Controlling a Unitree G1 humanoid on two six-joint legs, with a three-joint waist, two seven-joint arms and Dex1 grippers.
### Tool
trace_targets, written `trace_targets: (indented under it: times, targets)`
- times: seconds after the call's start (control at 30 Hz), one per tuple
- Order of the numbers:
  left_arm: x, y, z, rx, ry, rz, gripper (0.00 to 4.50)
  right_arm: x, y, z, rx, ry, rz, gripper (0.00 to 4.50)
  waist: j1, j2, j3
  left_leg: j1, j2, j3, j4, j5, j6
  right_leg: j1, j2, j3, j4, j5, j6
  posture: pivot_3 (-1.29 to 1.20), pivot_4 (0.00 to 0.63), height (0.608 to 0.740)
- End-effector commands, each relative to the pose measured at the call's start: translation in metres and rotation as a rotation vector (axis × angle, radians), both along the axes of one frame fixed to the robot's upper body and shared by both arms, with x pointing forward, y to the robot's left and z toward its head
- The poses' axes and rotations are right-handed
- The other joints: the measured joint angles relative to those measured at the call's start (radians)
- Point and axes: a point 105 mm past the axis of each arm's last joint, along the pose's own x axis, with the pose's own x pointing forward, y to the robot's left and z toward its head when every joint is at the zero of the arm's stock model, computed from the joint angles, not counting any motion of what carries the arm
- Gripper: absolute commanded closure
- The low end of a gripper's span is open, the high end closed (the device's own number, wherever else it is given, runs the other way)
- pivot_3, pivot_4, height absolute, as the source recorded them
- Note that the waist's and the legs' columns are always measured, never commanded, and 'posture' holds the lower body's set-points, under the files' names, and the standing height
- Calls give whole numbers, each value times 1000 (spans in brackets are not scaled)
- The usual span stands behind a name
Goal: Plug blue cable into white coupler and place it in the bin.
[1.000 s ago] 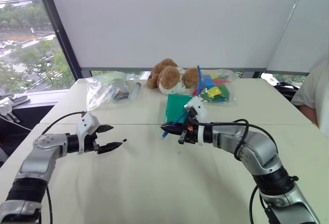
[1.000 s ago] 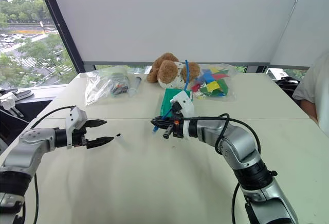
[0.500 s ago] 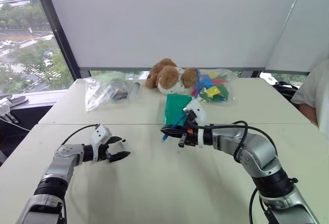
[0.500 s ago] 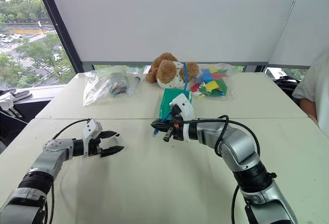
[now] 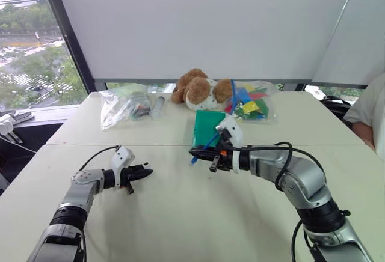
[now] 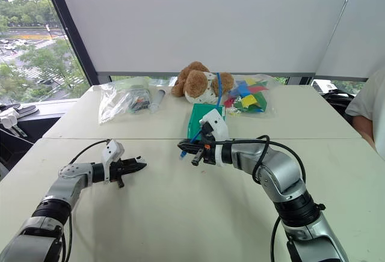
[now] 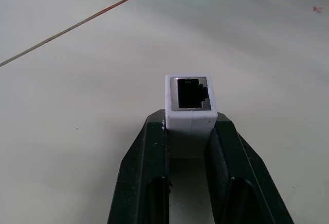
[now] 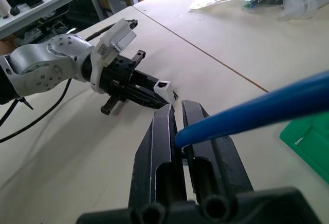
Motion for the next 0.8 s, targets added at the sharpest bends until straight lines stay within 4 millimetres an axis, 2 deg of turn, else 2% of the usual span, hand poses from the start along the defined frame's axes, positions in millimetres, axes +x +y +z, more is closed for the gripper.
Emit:
trace_targets:
  times: [0.03,0.13,0.23,0.3,0.57,0.8]
  targets:
    - [-7,-31,9,-12,-33,-157,4165,-7,-4,16,-1,-72,25,4500,2,0,0,0,0,0,0,0,0,0,0,0,0,0,0,0,150,740]
    - [-15,-55,14,-30,-32,-273,4165,-8,-7,19,-33,-96,47,4500,2,-1,0,0,-1,0,0,0,0,1,-1,0,-1,0,0,0,150,740]
    - [-38,-101,16,-14,-34,-520,4165,-14,-11,21,-122,-149,122,4500,-1,-1,0,0,-1,0,0,0,0,0,0,0,-1,0,0,0,150,740]
    - [-45,-120,15,-4,-35,-605,4165,-16,-14,19,-177,-168,158,4500,-1,-1,0,0,0,0,0,0,0,0,0,0,-1,0,0,0,150,740]
    - [-50,-143,-1,57,-12,-719,4165,-22,-18,12,-245,-181,234,4500,-2,-1,1,0,1,0,0,0,0,0,2,0,-1,0,0,0,150,740]
    - [-50,-147,-20,141,6,-739,4165,-31,-15,-13,-313,-161,291,4500,2,-2,1,0,0,0,1,0,0,1,1,0,-1,0,0,0,150,740]
